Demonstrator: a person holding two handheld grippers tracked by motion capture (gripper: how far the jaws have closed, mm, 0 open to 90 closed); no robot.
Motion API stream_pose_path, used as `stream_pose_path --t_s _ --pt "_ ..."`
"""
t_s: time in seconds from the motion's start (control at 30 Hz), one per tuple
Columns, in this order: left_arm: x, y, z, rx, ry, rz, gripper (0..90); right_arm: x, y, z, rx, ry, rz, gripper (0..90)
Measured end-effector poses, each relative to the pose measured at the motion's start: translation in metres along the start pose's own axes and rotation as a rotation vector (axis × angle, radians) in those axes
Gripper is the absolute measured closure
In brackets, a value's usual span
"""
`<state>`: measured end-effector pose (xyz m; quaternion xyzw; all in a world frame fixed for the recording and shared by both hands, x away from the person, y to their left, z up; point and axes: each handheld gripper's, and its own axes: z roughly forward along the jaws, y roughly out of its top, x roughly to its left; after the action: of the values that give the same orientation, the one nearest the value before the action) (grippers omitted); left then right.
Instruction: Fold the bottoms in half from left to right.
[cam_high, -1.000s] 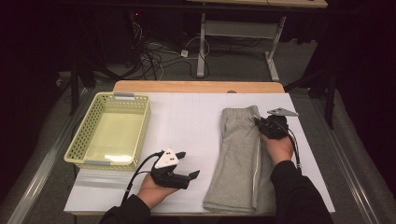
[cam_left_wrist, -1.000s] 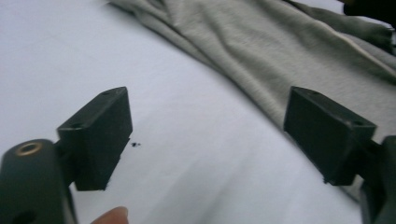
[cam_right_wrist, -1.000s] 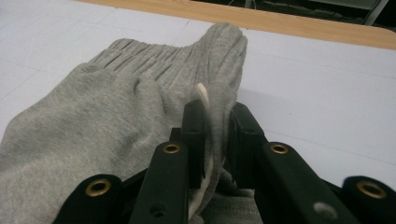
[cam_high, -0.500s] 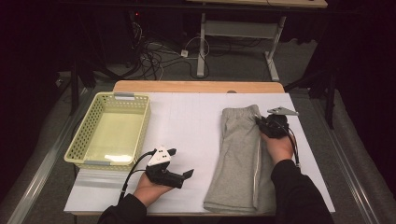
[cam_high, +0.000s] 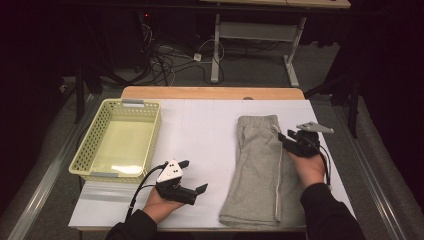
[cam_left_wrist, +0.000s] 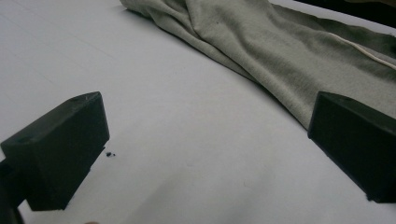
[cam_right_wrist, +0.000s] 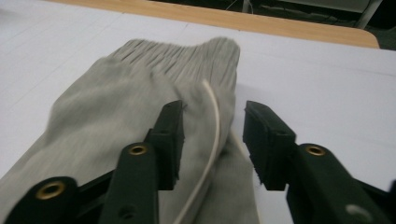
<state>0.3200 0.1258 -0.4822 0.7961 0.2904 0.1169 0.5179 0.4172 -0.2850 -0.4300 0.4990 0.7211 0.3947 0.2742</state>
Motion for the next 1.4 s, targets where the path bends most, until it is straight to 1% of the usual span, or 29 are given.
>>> stream_pose_path --t_s 0.07,0.13,0.23,0.3,0.4,0.47,0.53,0.57,0.63,0.7,0.77,0.83,0.9,1.03,1.1,1.17,1.3,1.33,1.37,1.4 --pt "0.000 0.000 0.000 -0.005 -0.001 -0.005 0.0 0.004 -0.013 -0.017 -0.008 0.029 0.013 56.3" --pt "0.001 0.000 -0.001 -0.006 -0.002 -0.009 0.0 0.010 -0.027 -0.034 -0.011 0.038 0.001 55.9" --pt "0.001 0.000 0.000 -0.006 -0.002 -0.006 0.0 0.021 -0.050 -0.056 0.001 0.048 -0.019 54.9" --pt "0.001 0.000 0.000 -0.005 -0.004 -0.008 0.0 0.029 -0.064 -0.070 0.009 0.059 -0.030 52.5" --pt "0.001 0.000 0.000 -0.005 -0.002 -0.009 0.0 0.039 -0.086 -0.093 -0.004 0.079 -0.014 51.2" --pt "0.000 0.000 0.000 -0.005 -0.002 -0.005 0.0 0.042 -0.100 -0.107 -0.014 0.084 -0.005 50.6" --pt "0.001 0.000 0.000 -0.004 -0.002 -0.008 0.0 0.044 -0.114 -0.118 -0.025 0.093 0.010 50.6" --pt "0.001 0.000 0.000 -0.004 -0.002 -0.010 0.0 0.045 -0.119 -0.121 -0.019 0.103 0.014 50.6" --pt "0.001 0.000 0.000 -0.004 -0.001 -0.009 0.0 0.047 -0.123 -0.128 -0.015 0.105 0.004 50.6" --pt "0.000 0.000 0.000 -0.004 0.001 -0.008 0.0 0.050 -0.126 -0.130 -0.016 0.109 -0.007 50.7" --pt "0.001 0.000 0.000 -0.003 0.000 -0.011 0.0 0.054 -0.125 -0.129 -0.016 0.127 -0.019 50.7" --pt "0.001 0.000 0.000 -0.002 -0.002 -0.015 0.0 0.058 -0.124 -0.126 -0.015 0.140 -0.034 50.7" --pt "0.001 0.000 0.000 -0.003 -0.004 -0.013 0.0 0.062 -0.122 -0.122 -0.017 0.160 -0.037 50.9" --pt "0.000 0.000 0.000 -0.004 -0.002 -0.006 0.0 0.075 -0.117 -0.112 -0.011 0.192 -0.070 51.1" --pt "0.000 0.000 0.000 -0.004 -0.001 -0.003 0.0 0.079 -0.116 -0.106 0.001 0.196 -0.081 51.2" --pt "0.000 0.000 0.000 -0.003 0.002 0.002 0.0 0.081 -0.115 -0.100 0.017 0.183 -0.086 52.6" --pt "-0.001 0.000 0.000 -0.004 0.002 0.006 0.0 0.078 -0.116 -0.093 0.052 0.152 -0.083 60.1" --pt "-0.001 0.000 0.000 -0.004 0.002 0.006 0.0 0.078 -0.116 -0.093 0.052 0.152 -0.083 60.1" --pt "-0.001 0.000 0.000 -0.003 0.001 0.005 0.0 0.074 -0.118 -0.091 0.074 0.152 -0.076 70.6" --pt "0.000 0.000 0.000 -0.003 0.002 0.004 0.0 0.072 -0.119 -0.091 0.078 0.155 -0.070 73.0"
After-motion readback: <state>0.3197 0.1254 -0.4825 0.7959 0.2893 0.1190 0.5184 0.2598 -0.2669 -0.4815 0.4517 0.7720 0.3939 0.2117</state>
